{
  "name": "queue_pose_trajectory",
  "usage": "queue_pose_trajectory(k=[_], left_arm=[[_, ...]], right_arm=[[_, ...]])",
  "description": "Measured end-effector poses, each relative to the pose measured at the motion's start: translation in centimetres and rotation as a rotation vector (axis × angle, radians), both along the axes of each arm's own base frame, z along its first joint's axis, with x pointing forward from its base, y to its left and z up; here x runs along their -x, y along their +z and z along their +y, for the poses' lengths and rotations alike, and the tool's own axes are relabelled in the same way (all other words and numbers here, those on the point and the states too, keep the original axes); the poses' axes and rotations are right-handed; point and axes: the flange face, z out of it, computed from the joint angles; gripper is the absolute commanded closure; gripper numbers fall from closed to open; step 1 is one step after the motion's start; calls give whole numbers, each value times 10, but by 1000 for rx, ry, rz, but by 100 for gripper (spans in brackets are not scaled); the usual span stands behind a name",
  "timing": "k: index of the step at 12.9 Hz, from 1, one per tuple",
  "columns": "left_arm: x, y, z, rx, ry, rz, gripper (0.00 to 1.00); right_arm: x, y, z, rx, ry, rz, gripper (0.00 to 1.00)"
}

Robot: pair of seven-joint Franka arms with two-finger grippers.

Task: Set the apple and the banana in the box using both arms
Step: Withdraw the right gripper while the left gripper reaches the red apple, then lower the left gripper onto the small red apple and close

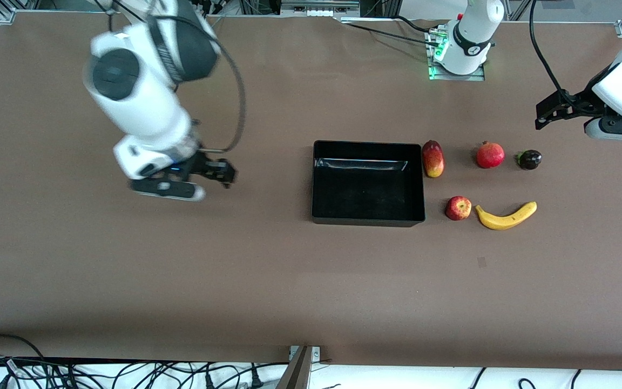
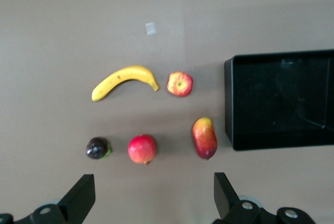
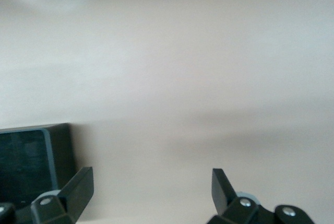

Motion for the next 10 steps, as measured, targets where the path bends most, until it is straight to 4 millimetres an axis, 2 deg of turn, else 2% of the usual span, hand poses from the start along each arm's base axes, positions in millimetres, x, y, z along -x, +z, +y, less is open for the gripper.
queue_pose_trajectory(k=[3,4,6,7,8,10], left_arm=[[-12,-22,-14,7,-25,22,0],[-16,-32,-16,9,-29,36,0],[-30,-65,-14,14,-27,80,0],[-38,-83,-12,18,-24,97,0],[-46,-101,-11,22,-21,109,0],[-58,-136,-10,28,-17,123,0]], right_arm=[[-5,37,-110,29,30,30,0],[-2,45,-140,33,40,50,0],[7,52,-192,35,87,110,0],[12,53,-213,34,122,139,0],[14,51,-225,32,148,158,0],[13,44,-225,28,173,171,0]])
